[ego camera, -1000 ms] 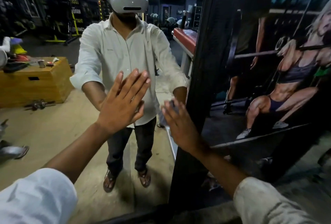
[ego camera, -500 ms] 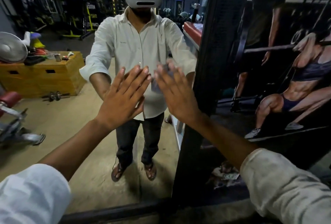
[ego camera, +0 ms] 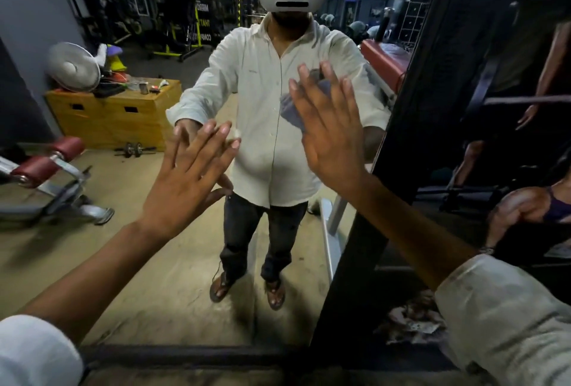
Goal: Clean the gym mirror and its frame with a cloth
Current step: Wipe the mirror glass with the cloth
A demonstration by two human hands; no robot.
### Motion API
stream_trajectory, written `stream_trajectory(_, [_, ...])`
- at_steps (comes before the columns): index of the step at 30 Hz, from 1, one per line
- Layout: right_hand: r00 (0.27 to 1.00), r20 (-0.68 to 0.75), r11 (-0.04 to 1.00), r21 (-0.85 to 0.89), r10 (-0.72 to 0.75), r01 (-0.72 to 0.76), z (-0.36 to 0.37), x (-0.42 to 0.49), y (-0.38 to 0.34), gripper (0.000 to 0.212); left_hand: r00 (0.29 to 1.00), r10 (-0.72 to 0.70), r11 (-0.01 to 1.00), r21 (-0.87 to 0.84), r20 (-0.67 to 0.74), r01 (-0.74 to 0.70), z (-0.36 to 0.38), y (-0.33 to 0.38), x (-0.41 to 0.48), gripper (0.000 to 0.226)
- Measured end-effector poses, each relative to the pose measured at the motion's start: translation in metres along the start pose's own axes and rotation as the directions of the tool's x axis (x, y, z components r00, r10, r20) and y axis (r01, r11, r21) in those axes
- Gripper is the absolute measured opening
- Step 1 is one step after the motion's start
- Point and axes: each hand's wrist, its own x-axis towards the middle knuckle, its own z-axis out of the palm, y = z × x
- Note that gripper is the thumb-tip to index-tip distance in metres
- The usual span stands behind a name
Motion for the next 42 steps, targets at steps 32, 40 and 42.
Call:
stream_trajectory(32, [0.988, 0.13, 0.992, -0.105, 0.083, -0.07, 0.005, -0.1, 0.023, 0.082, 0.984, 0.173, 0.985, -0.005, 0.042, -0.173, 0.015, 0.06, 0.011, 0.075])
stream_trajectory(40, [0.912, 0.263, 0.936, -0.07, -0.316, 0.345, 0.05, -0.151, -0.031, 0.062, 1.0, 0.021, 1.0, -0.018, 0.004, -0.021, -0.003, 0.019, -0.005, 0.091])
stream_trajectory(42, [0.864, 0.337, 0.92, 0.015, -0.374, 0.392, 0.053, -0.156, -0.036, 0.072, 0.999, 0.039, 0.999, 0.003, -0.003, -0.039, -0.006, 0.003, -0.011, 0.084])
